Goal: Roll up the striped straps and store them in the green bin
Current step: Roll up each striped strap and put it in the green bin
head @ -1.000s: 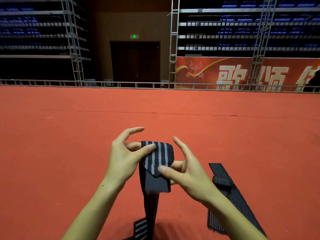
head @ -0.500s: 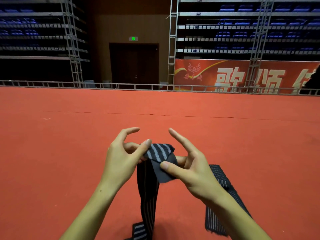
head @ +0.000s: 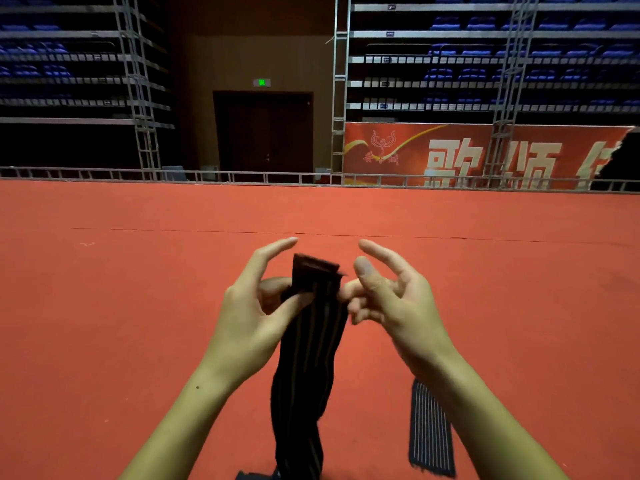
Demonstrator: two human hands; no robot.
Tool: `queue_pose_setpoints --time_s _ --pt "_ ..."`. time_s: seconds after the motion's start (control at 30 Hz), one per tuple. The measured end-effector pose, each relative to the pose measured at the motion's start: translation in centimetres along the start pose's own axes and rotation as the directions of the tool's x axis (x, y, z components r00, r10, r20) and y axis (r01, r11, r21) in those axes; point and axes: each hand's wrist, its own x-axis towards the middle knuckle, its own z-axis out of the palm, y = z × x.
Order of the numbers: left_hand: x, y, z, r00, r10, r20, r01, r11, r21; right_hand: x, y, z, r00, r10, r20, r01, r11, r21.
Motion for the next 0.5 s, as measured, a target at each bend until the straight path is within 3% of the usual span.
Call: queue_pose_setpoints --time_s 0.1,0.23,0.37,0.5 --pt "0.0 0.4 0.0 0.991 -0.110 0.082 0.118 0.988 -0.104 -0.5 0.5 -0.6 0.989 -0.144 0.024 0.145 0.952 -0.269" --pt "-0.3 0.7 0.2 0.974 -0.163 0.159 0.189 0.967 -0.170 -0.4 0.7 -0.3 0.976 -0.174 0.133 0.198 0.960 -0.196" --pt "-0.5 0.8 0.3 0.958 -0.249 0.141 0.277 0.931 -0.235 -0.8 0.4 0.0 0.973 -0.210 0.093 0.218 0.972 -0.089" --pt "-0.4 0.7 -0.1 0.913 -0.345 0.218 0.392 0.888 -0.241 -1.0 0.6 0.4 0.981 -0.189 0.051 0.189 0.982 0.004"
